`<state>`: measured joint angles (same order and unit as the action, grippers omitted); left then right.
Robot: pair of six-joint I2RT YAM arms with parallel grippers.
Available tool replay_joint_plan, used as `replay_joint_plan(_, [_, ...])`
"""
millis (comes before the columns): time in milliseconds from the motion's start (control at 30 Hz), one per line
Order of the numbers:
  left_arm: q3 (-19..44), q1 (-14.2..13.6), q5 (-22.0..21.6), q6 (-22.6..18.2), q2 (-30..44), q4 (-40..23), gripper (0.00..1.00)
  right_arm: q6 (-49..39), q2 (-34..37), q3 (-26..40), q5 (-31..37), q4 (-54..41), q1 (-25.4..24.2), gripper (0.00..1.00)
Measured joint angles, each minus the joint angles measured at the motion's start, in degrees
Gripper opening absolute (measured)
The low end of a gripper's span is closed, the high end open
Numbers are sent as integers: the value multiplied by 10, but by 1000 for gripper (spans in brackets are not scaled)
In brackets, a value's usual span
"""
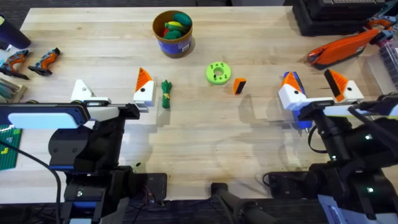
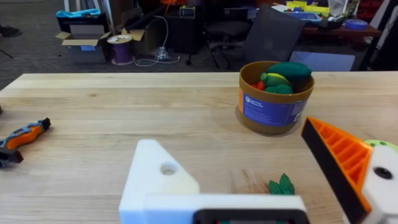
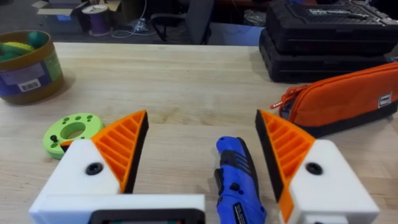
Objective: Pick up the gripper from the table and insert it into the empty holder that is missing its gripper. Then pick up a screw, insert it into the mounting hole, and use the screwdriver to tighten it. Finally, clean up the table by picking up the vegetable and placing it into the bucket.
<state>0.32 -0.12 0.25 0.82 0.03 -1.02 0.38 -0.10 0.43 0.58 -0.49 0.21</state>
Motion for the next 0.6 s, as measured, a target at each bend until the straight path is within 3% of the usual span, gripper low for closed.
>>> replay_joint_plan(400, [0, 0, 0, 0, 0, 6, 985, 0, 0, 0, 0, 1, 0, 991])
replay_joint_plan(600, [4, 0, -1, 0, 0, 48, 985, 0, 0, 0, -3, 106, 0, 990])
